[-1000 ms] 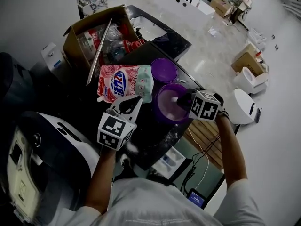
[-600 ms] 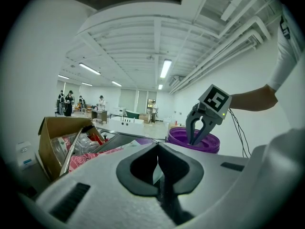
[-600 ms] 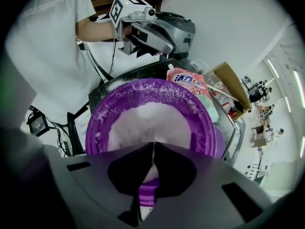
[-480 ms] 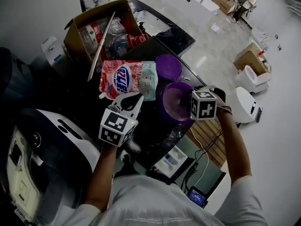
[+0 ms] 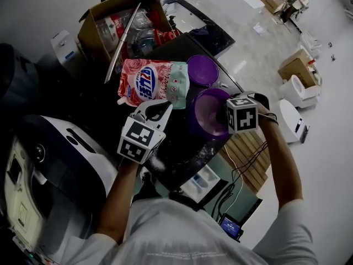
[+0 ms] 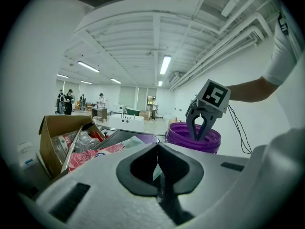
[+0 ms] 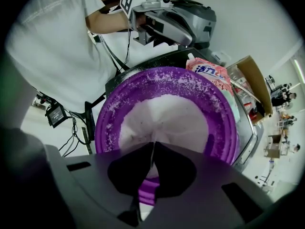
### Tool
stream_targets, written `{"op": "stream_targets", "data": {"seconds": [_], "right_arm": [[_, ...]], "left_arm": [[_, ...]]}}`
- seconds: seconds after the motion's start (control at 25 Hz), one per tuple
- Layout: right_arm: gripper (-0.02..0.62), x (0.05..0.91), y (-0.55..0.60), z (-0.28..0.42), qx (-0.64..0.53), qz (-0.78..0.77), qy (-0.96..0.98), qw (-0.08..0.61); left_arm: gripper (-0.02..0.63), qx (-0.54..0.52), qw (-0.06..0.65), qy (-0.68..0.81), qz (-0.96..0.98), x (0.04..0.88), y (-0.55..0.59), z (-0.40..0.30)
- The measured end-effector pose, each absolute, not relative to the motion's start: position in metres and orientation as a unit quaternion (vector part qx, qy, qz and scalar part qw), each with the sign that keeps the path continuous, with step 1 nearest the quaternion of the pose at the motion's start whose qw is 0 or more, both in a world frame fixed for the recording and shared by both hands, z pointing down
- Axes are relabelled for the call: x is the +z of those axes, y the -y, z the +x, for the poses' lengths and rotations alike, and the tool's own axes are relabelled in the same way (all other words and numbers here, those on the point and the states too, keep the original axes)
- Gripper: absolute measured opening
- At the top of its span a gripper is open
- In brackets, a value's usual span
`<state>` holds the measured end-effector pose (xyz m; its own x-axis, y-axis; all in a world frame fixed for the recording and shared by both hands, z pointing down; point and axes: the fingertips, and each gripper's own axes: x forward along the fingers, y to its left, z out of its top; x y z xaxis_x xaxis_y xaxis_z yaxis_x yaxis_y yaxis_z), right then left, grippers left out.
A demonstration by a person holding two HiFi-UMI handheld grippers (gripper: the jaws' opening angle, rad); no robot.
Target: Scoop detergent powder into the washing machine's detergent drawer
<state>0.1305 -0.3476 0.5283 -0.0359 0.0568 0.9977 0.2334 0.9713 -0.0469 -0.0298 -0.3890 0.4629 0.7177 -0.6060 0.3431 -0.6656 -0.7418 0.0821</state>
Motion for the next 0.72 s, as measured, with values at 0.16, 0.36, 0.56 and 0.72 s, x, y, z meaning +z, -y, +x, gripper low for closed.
{"op": "stream_targets", "data": {"seconds": [0.16, 0.36, 0.56, 0.72], "right_arm": [[0.012, 0.53, 0.346, 0.133, -0.056, -0.156, 0.686, 0.709], [0.014, 0.527, 0.341, 0.136, -0.043, -0.203, 0.66, 0.722], [0.014, 0.524, 0.332, 0.139, -0.02, -0.223, 0.645, 0.73], [0.015, 0.522, 0.325, 0.141, -0.005, -0.223, 0.642, 0.733]], "left_arm": [[0.009, 0.153, 0.103, 0.343, 0.921, 0.467, 0.386, -0.029], [0.009, 0.149, 0.1, 0.348, 0.92, 0.468, 0.385, -0.03], [0.009, 0.156, 0.108, 0.347, 0.918, 0.473, 0.383, -0.035], [0.009, 0.155, 0.108, 0.341, 0.921, 0.473, 0.381, -0.029]]}}
